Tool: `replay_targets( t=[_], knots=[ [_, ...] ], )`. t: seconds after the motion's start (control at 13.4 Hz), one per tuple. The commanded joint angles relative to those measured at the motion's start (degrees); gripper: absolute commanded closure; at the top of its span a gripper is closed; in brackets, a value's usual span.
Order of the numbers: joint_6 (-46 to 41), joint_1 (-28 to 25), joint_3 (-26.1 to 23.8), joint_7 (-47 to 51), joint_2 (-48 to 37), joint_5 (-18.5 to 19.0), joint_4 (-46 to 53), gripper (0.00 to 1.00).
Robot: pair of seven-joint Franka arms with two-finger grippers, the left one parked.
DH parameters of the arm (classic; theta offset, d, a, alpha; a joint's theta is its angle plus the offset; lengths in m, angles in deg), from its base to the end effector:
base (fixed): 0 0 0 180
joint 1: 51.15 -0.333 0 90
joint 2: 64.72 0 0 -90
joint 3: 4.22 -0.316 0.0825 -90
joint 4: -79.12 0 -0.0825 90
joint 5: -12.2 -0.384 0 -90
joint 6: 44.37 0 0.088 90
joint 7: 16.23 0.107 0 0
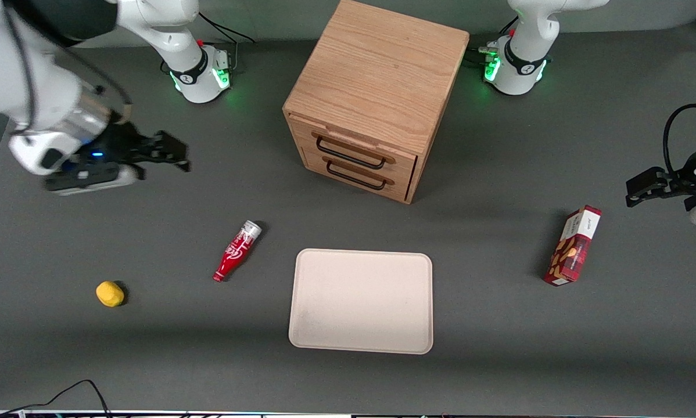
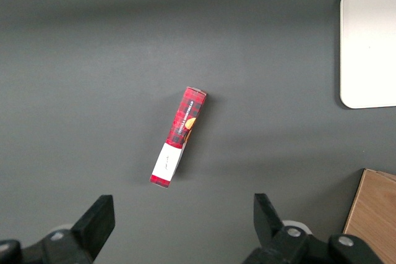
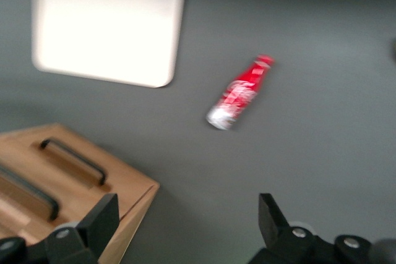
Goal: Open upper drawer
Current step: 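Move the right gripper toward the upper drawer's black handle, then hook the right gripper onto the upper drawer's black bar handle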
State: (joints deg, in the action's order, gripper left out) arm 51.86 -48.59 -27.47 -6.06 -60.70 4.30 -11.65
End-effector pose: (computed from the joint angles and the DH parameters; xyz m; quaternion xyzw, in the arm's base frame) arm 0.5437 0.2113 0.5923 -0.9929 -0.0843 0.0072 0.0835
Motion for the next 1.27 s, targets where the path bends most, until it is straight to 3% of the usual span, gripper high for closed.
replay_targets(
  t=[0.0,0.3,0.6,0.82,1.19],
  knots=[
    [3.60,0.16,-8.01,-6.11,4.22,-0.80,1.22,0.00],
    [10.63,-0.19,-16.11,-12.53,10.63,0.42,1.13,0.00],
    [16.87,-1.68,-22.79,-16.58,20.20,7.63,0.96,0.00],
    [19.52,-3.52,-23.59,-16.67,23.47,12.64,0.43,0.00],
    [21.89,-5.55,-23.59,-16.41,24.54,14.22,-0.71,0.00]
  ],
)
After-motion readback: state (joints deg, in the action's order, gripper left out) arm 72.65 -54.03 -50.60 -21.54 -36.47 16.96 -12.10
